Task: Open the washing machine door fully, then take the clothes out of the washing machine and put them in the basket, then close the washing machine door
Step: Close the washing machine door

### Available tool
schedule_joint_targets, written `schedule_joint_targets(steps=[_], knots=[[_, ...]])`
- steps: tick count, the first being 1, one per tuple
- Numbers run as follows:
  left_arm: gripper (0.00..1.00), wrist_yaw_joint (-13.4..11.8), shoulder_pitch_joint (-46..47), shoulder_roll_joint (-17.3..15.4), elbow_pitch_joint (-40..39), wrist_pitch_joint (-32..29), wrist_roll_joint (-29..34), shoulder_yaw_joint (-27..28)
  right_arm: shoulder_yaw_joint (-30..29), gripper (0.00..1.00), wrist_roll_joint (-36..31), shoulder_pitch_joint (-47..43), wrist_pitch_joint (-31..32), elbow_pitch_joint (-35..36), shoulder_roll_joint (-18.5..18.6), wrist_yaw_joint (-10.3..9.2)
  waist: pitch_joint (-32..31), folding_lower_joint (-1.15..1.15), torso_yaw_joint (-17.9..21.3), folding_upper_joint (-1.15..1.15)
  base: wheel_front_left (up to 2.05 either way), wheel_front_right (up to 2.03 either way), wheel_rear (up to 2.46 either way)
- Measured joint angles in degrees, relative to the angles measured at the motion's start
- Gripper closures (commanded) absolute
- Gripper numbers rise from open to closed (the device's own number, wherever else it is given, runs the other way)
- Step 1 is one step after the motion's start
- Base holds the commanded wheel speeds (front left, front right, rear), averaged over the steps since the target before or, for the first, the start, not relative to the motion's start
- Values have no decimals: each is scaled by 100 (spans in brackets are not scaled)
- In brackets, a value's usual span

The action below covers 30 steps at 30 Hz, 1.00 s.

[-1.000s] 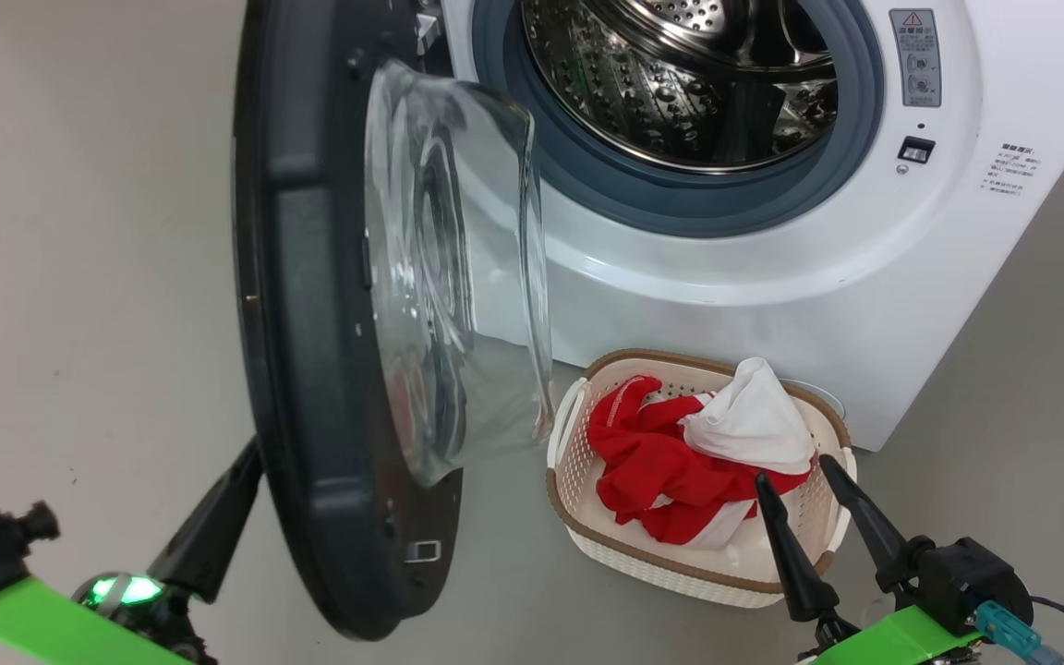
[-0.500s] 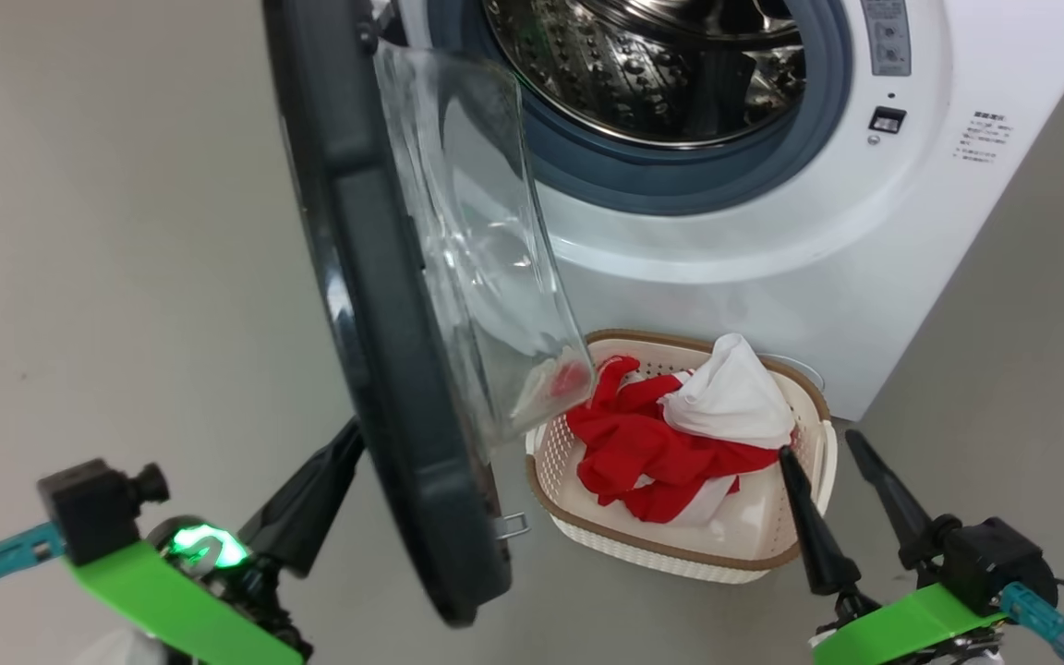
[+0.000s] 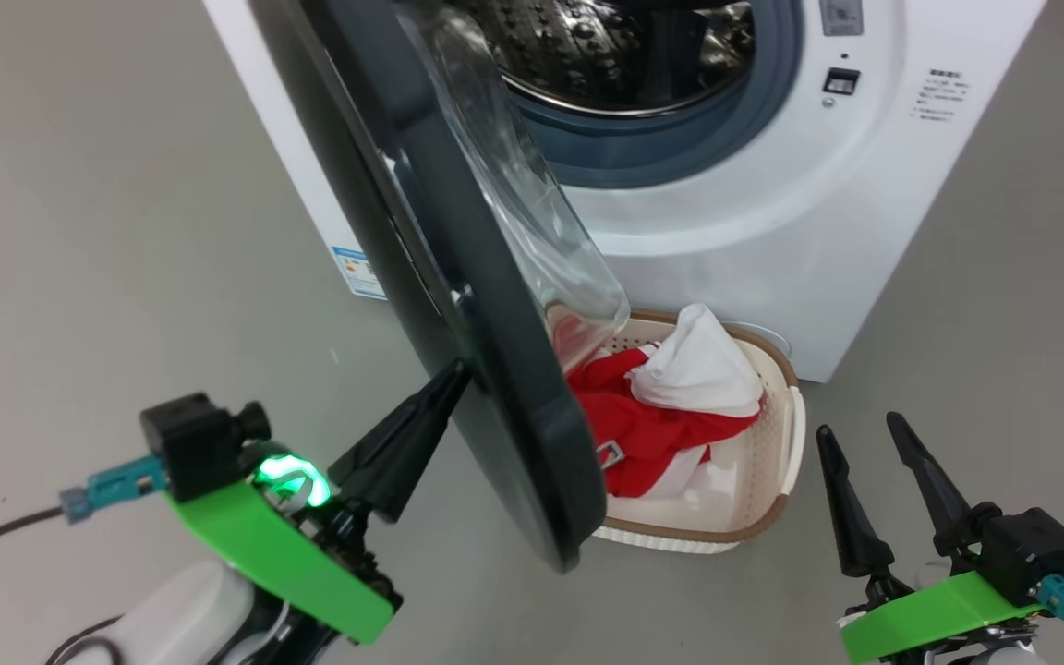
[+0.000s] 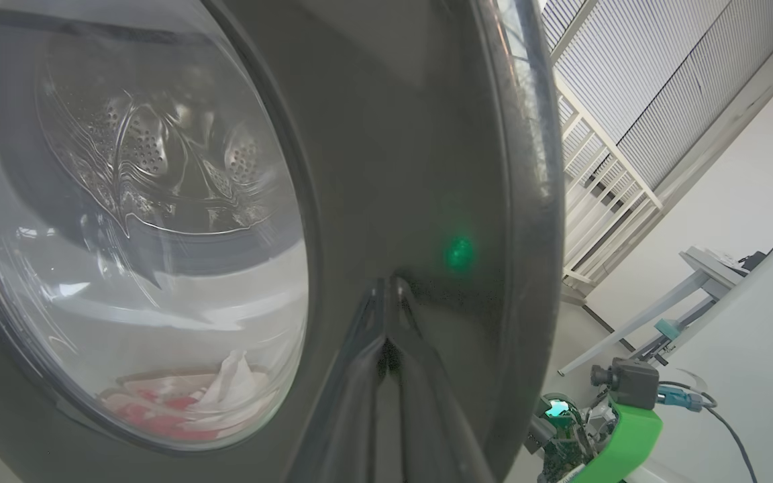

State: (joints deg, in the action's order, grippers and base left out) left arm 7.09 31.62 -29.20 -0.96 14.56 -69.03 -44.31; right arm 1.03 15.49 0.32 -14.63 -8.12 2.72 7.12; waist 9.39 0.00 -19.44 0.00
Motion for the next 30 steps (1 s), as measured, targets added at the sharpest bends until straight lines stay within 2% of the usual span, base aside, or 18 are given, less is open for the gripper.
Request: schedule_joint_targets(steps=[7,30], knots=[[100,0,404,301,321,-1,103,-41,-99,0,0,89,0,68,0,0,161,0,240,0,0,0,0],[100,0,1746,800,1212,-1,271,-18,-179,0,62,427,0,176,1,0,849,0,1020,0,0,0,0]])
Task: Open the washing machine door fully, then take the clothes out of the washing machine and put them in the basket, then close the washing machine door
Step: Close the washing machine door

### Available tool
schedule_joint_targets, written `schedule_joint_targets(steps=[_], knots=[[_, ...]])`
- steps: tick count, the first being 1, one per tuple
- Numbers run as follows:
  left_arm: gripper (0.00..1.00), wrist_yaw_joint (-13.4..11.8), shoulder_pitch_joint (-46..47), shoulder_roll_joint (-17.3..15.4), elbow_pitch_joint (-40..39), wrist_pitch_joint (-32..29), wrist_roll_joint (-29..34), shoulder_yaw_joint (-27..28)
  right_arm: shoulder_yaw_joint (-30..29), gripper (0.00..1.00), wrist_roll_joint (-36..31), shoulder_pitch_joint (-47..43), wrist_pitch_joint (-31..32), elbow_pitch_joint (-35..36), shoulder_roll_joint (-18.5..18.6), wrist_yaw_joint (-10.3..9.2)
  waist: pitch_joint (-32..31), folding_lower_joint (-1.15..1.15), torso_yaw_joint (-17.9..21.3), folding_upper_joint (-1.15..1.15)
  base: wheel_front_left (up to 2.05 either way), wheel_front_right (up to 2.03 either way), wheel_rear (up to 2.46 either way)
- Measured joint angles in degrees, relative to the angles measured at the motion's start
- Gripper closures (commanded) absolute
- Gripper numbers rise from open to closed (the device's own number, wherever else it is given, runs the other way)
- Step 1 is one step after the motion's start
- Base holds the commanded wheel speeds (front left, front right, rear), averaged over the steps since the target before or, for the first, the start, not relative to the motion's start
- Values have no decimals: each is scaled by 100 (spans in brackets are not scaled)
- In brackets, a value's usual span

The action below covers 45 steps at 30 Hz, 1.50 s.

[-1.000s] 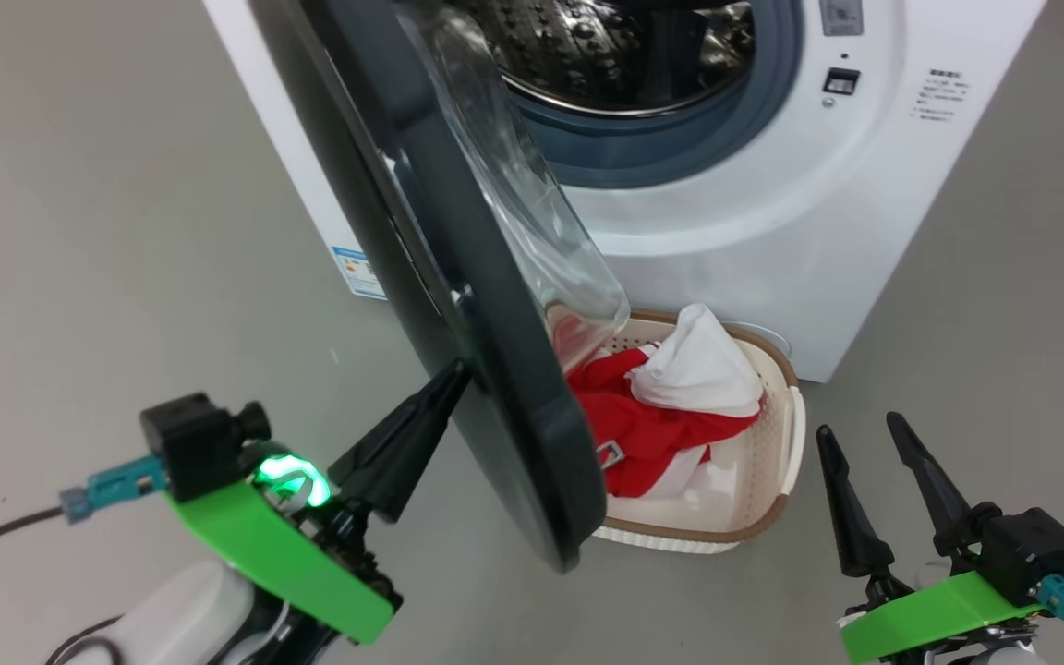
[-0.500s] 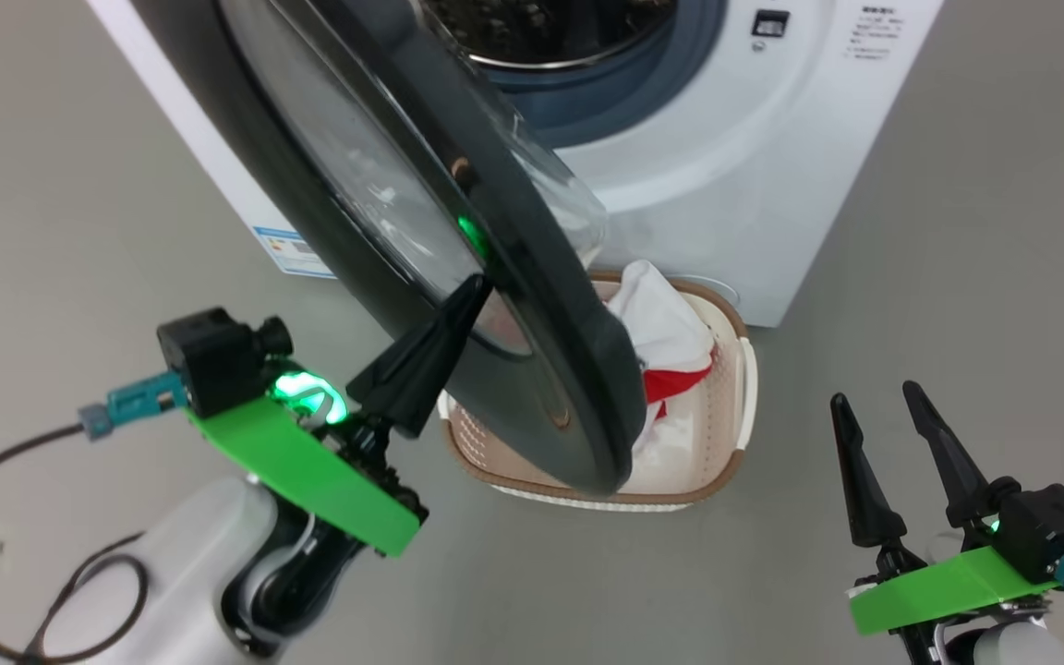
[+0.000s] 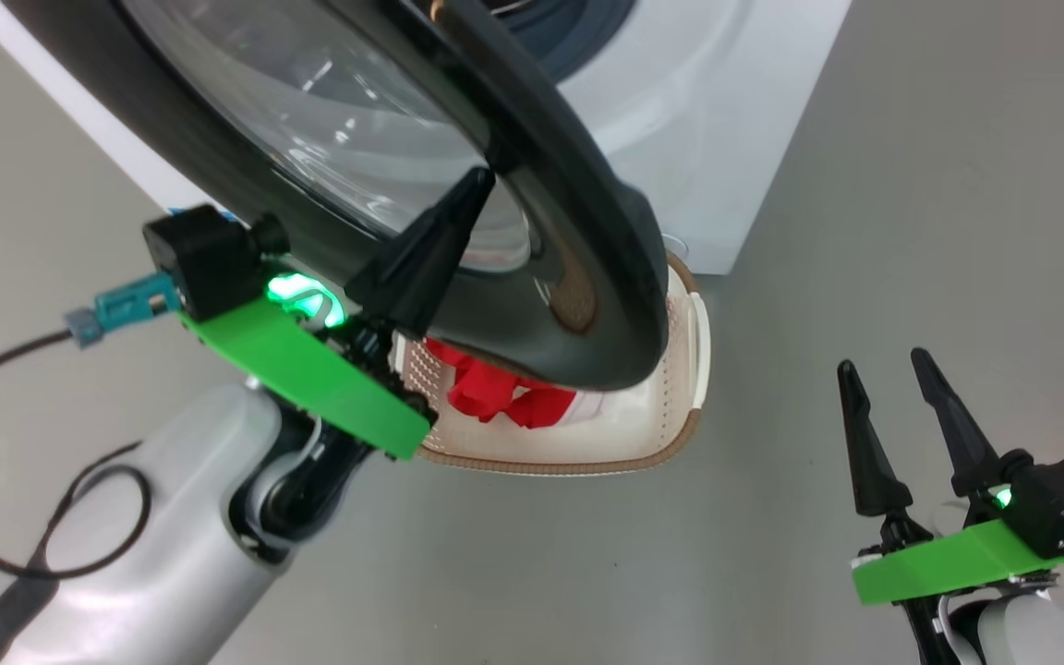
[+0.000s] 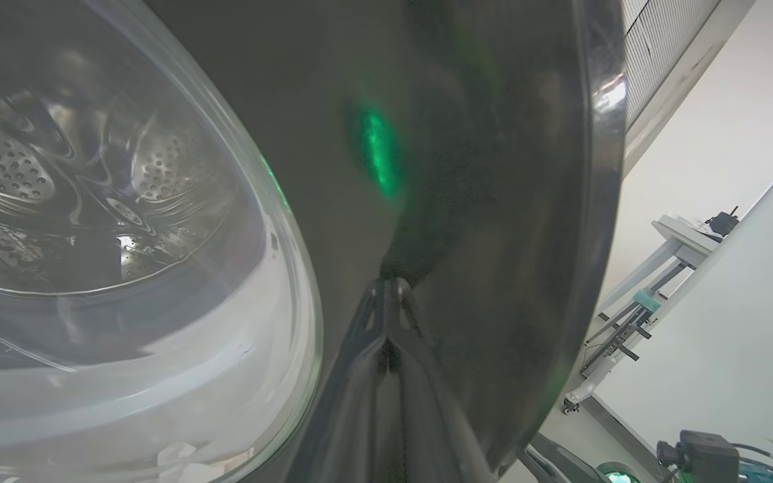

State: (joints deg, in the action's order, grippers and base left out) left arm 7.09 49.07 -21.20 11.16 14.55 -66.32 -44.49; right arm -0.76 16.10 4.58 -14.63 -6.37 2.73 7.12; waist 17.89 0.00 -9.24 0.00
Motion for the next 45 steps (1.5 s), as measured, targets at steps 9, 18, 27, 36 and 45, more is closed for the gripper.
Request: schedule_joint_targets(steps=[9,18,27,36,45], knots=[[100,0,486,129,336,0,26,92,2,0,108,209,0,33,2,0,249,0,241,0,0,0,0],[100,1,999,226,758,0,32,243,4,0,156,381,0,74,3,0,486,0,497,0,0,0,0],[100,1,1407,236,1098,0,32,358,41,0,213,481,0,88,3,0,669,0,741,0,0,0,0],[100,1,1704,237,1408,1,31,531,99,0,250,556,0,96,3,0,791,0,966,0,0,0,0],[100,1,1636,252,1481,1,31,552,80,0,254,556,0,88,3,0,685,0,903,0,0,0,0]])
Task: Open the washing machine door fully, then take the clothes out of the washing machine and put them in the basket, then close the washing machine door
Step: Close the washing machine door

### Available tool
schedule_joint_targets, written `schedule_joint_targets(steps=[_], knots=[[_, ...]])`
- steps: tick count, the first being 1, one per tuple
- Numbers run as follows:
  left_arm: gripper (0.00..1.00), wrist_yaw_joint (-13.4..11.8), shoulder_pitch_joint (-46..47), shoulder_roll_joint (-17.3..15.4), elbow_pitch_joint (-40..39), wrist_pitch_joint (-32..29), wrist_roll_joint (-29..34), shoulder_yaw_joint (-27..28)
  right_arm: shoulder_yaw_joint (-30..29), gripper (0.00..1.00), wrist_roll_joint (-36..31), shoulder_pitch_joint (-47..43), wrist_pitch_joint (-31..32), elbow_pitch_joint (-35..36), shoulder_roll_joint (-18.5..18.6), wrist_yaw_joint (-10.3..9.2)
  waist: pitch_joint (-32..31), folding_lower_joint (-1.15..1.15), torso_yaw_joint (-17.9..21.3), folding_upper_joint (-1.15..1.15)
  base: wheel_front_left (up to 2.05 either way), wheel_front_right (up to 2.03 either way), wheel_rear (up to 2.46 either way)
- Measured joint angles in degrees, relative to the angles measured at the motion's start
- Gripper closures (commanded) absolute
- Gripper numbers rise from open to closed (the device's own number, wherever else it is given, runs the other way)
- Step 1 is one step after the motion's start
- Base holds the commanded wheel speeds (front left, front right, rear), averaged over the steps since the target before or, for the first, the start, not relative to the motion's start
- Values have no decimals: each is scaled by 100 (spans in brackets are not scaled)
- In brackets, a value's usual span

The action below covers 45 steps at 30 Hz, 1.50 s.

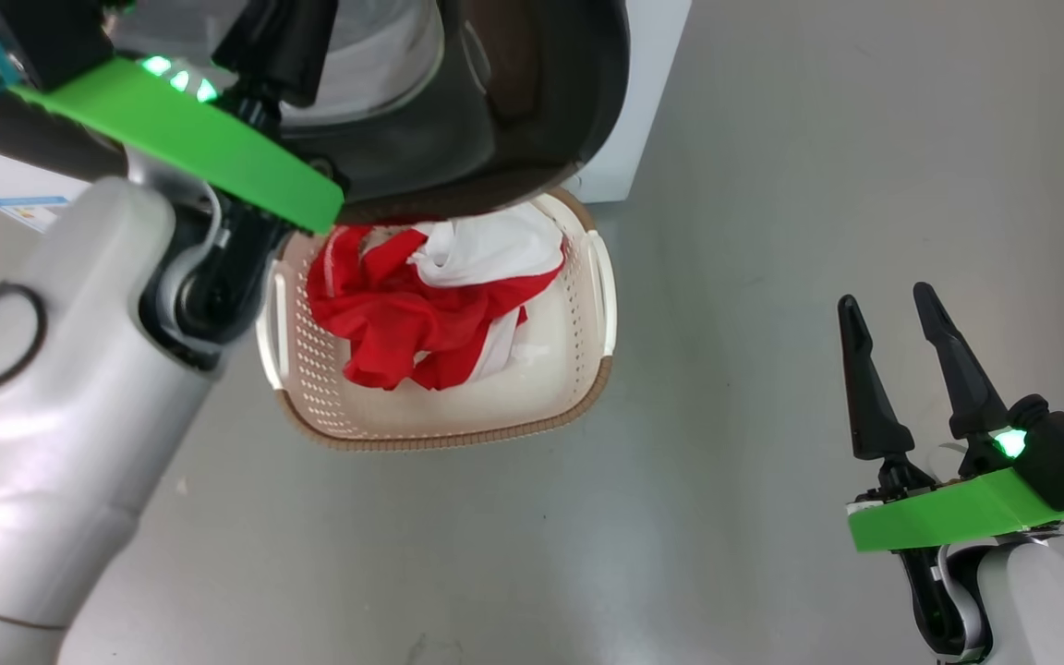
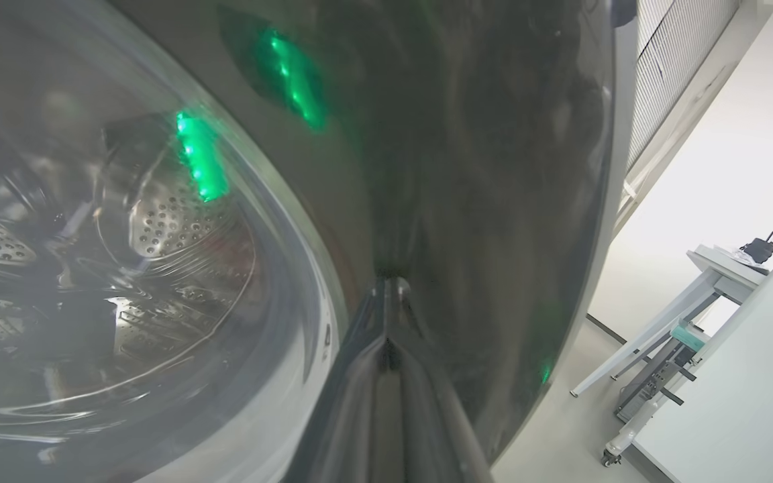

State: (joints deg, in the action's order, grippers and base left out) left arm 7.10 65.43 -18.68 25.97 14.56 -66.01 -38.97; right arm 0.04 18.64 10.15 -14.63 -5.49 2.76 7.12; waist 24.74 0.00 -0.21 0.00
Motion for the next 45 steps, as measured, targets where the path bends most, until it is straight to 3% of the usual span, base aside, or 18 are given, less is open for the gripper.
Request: schedule_joint_targets(steps=[15,31,35,39,40,42,43,45], knots=[[100,1,-1611,209,32,-1,253,644,-110,0,-69,-179,0,-104,-1,0,-591,0,-255,0,0,0,0],[100,3,-3583,240,8,-1,1149,1488,-180,0,-69,-797,0,-180,-9,0,-1324,0,-468,0,0,0,0],[69,4,-3985,232,-10,-1,1393,1704,-207,0,-69,-911,0,-182,-10,0,-1457,0,-471,0,0,0,0],[49,4,-4368,234,-38,-2,1583,2020,-252,0,-70,-1022,0,-185,-13,0,-1564,0,-476,0,0,0,0],[29,5,-4460,235,-54,-1,1612,2112,-260,0,-78,-1038,0,-185,-15,0,-1588,0,-477,0,0,0,0],[6,5,-4628,231,-68,-1,1724,2269,-276,0,-102,-1066,0,-185,-16,0,-1629,0,-481,0,0,0,0],[0,5,-4712,233,-74,-2,1792,2334,-277,0,-102,-1093,0,-185,-18,0,-1654,0,-483,0,0,0,0],[0,5,-4881,231,-101,-1,1902,2491,-279,0,-102,-1160,0,-188,-20,0,-1705,0,-482,0,0,0,0]])
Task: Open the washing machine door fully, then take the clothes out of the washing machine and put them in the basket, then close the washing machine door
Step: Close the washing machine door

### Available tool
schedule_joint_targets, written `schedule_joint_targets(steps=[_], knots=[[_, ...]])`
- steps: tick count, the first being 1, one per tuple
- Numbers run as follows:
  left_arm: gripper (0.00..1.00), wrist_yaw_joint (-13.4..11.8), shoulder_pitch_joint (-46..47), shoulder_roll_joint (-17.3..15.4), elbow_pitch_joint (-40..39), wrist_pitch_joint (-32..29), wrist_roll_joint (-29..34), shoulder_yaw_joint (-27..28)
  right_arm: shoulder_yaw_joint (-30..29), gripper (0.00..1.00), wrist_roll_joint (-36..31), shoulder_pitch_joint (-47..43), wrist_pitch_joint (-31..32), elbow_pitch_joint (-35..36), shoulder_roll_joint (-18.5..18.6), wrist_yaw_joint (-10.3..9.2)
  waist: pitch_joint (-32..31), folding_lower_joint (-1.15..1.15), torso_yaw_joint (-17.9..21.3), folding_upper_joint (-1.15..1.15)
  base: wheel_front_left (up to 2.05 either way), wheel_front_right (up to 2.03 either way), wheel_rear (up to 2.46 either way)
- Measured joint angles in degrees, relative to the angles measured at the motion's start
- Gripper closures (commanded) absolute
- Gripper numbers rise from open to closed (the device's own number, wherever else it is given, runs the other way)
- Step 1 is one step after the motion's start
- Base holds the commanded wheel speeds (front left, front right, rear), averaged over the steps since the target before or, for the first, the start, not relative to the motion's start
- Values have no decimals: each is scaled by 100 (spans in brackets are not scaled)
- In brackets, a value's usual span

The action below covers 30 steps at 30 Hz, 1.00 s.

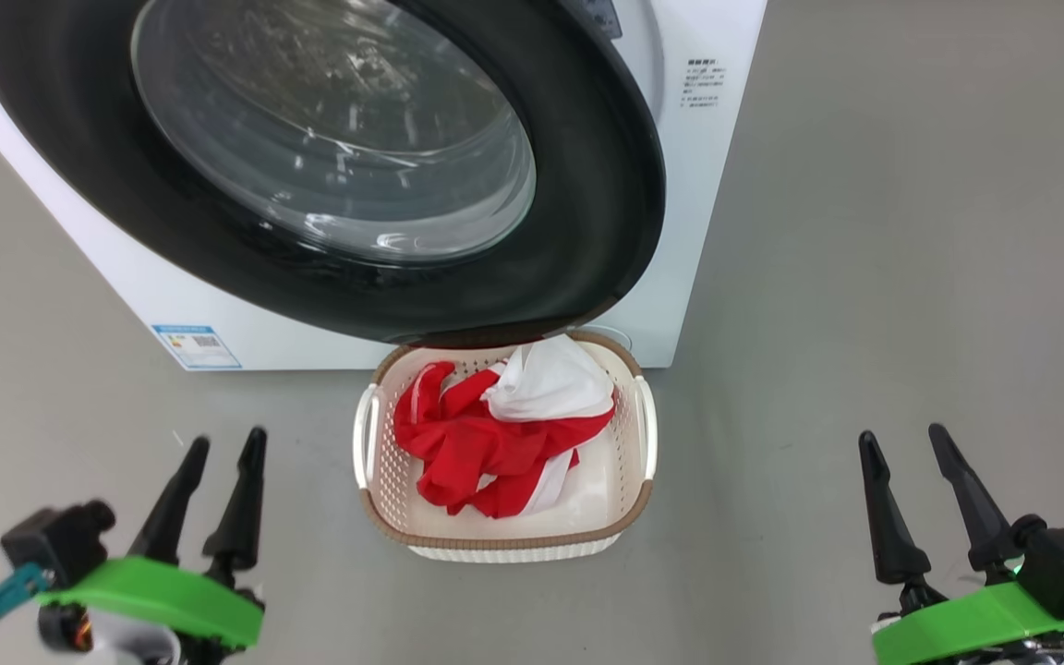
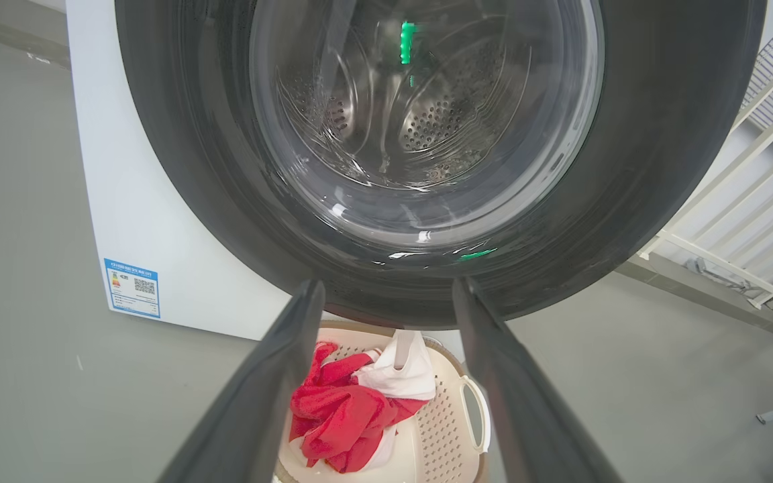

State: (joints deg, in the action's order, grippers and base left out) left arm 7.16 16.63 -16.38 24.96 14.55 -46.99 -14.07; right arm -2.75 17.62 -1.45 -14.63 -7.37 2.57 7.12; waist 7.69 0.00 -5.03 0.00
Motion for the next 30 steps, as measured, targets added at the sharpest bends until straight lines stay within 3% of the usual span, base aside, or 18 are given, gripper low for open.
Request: schedule_joint_targets(steps=[14,30], knots=[[0,0,-778,16,-286,-1,1291,723,-66,0,-5,-314,0,-8,-19,0,-242,0,9,0,0,0,0],[0,1,-1332,380,-809,-1,2602,1419,-148,0,-5,-494,0,66,-36,0,-310,0,60,0,0,0,0]])
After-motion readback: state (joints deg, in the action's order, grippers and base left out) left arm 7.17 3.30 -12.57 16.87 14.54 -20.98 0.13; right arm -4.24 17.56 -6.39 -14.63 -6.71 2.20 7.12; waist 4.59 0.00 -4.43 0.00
